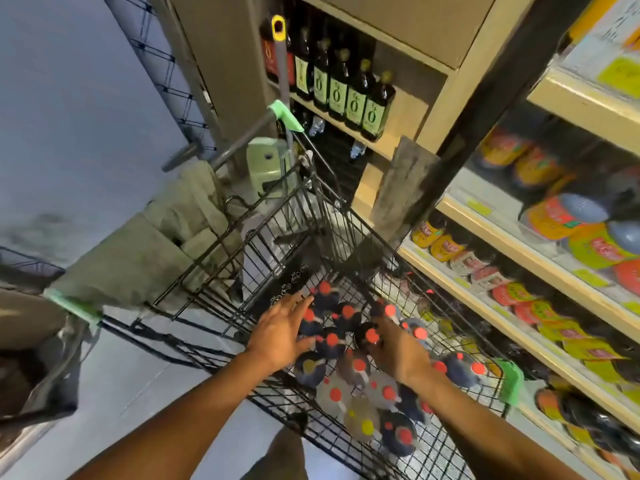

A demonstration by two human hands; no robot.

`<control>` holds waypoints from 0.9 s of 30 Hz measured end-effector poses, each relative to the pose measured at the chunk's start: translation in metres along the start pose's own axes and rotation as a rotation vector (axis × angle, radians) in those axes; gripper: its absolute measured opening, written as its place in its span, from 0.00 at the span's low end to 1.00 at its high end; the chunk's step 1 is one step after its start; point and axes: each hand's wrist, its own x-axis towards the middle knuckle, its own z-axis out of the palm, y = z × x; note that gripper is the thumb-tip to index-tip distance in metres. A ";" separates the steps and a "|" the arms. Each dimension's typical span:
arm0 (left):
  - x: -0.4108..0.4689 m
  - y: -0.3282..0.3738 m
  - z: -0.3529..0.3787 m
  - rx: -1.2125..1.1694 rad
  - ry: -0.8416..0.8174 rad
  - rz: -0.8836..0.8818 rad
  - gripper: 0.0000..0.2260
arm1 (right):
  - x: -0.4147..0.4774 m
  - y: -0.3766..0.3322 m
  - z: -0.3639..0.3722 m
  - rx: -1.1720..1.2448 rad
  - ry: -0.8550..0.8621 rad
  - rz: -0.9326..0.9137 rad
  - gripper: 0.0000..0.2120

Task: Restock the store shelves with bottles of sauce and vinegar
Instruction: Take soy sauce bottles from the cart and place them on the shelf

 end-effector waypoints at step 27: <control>0.006 -0.078 0.002 -0.131 -0.140 -0.012 0.35 | 0.148 -0.025 0.048 -0.143 -0.323 0.034 0.21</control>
